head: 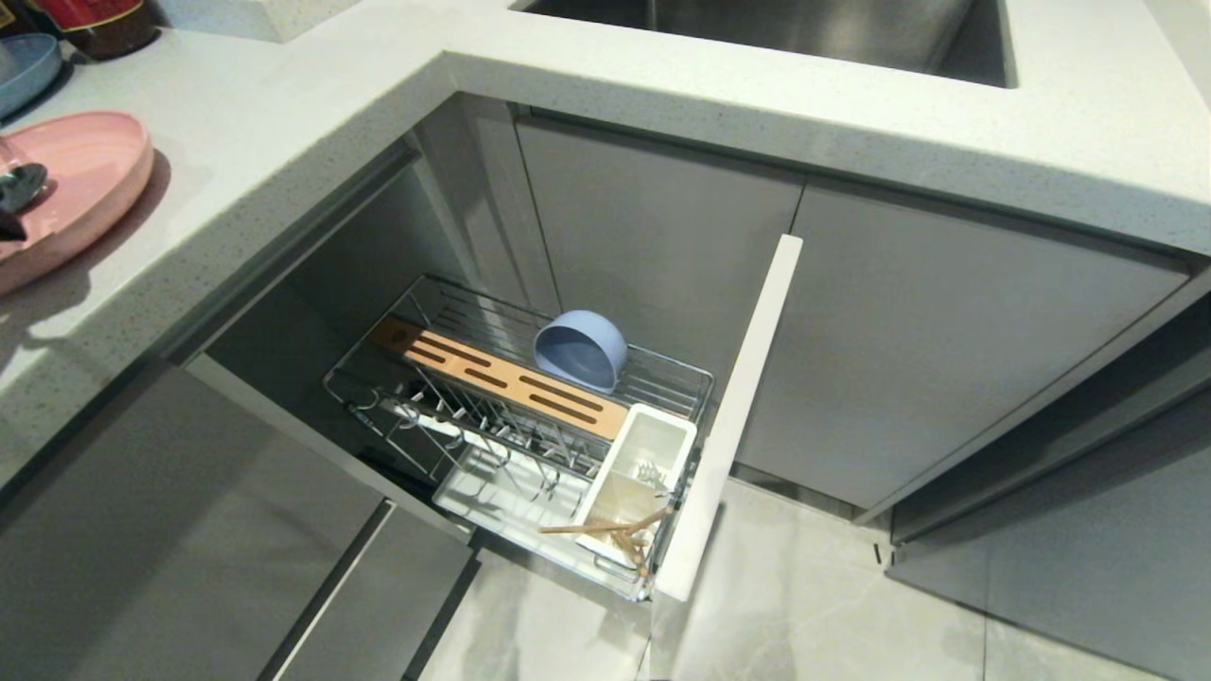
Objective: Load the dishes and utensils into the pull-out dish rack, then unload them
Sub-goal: Pick up the chopsticks and place it in the cupboard
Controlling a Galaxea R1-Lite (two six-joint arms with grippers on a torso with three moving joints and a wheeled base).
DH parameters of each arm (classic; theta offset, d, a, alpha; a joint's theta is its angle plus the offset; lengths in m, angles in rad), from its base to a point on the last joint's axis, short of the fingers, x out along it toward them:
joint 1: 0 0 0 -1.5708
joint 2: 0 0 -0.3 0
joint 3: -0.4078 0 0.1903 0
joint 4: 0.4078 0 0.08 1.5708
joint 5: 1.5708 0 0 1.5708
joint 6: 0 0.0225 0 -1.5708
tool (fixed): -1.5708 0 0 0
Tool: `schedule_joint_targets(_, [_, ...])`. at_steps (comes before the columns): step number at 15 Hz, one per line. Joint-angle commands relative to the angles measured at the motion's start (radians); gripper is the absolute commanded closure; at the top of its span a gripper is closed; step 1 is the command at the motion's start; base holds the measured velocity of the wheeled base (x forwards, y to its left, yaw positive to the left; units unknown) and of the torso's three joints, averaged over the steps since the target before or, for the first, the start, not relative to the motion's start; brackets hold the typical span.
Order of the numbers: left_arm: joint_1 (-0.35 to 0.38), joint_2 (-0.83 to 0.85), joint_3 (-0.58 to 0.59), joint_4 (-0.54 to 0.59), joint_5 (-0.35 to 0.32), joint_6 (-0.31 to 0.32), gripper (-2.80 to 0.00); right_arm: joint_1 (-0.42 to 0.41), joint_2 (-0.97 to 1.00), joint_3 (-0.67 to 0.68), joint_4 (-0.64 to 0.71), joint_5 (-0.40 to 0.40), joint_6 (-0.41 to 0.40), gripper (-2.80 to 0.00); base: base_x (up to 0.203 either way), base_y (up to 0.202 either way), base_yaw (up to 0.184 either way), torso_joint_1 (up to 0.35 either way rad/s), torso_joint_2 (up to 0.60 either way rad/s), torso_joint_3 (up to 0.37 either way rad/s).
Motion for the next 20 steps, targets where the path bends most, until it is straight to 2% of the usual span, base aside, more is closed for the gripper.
schedule_joint_targets(1, [0.0, -0.003, -0.001, 0.005, 0.004, -0.003, 0.0, 0.0, -0.004, 0.0, -0.001, 0.0, 0.0, 0.0, 0.0, 0.0, 0.0, 0.0, 0.0, 0.0])
schedule_joint_targets(6, [-0.001, -0.061, -0.003, 0.002, 0.005, -0.003, 0.0, 0.0, -0.004, 0.0, -0.001, 0.0, 0.0, 0.0, 0.0, 0.0, 0.0, 0.0, 0.0, 0.0])
schedule_joint_targets(8, [-0.003, -0.124, -0.003, -0.042, 0.0, -0.008, 0.0, 0.0, -0.004, 0.0, -0.001, 0.0, 0.0, 0.0, 0.0, 0.0, 0.0, 0.0, 0.0, 0.0])
schedule_joint_targets(10, [-0.027, -0.186, -0.004, -0.126, -0.004, -0.073, 0.0, 0.0, -0.004, 0.0, -0.001, 0.0, 0.0, 0.0, 0.0, 0.0, 0.0, 0.0, 0.0, 0.0])
schedule_joint_targets(12, [-0.123, -0.22, -0.004, -0.169, -0.005, -0.156, 0.0, 0.0, -0.004, 0.0, -0.001, 0.0, 0.0, 0.0, 0.0, 0.0, 0.0, 0.0, 0.0, 0.0])
schedule_joint_targets(15, [-0.363, -0.239, -0.002, -0.151, -0.005, -0.24, 0.0, 0.0, -0.004, 0.0, -0.001, 0.0, 0.0, 0.0, 0.0, 0.0, 0.0, 0.0, 0.0, 0.0])
schedule_joint_targets(18, [-0.638, -0.207, 0.004, -0.05, -0.029, -0.302, 0.0, 0.0, -0.004, 0.0, -0.001, 0.0, 0.0, 0.0, 0.0, 0.0, 0.0, 0.0, 0.0, 0.0])
schedule_joint_targets(20, [-0.732, -0.123, 0.003, 0.079, -0.117, -0.326, 0.0, 0.0, -0.004, 0.0, -0.001, 0.0, 0.0, 0.0, 0.0, 0.0, 0.0, 0.0, 0.0, 0.0])
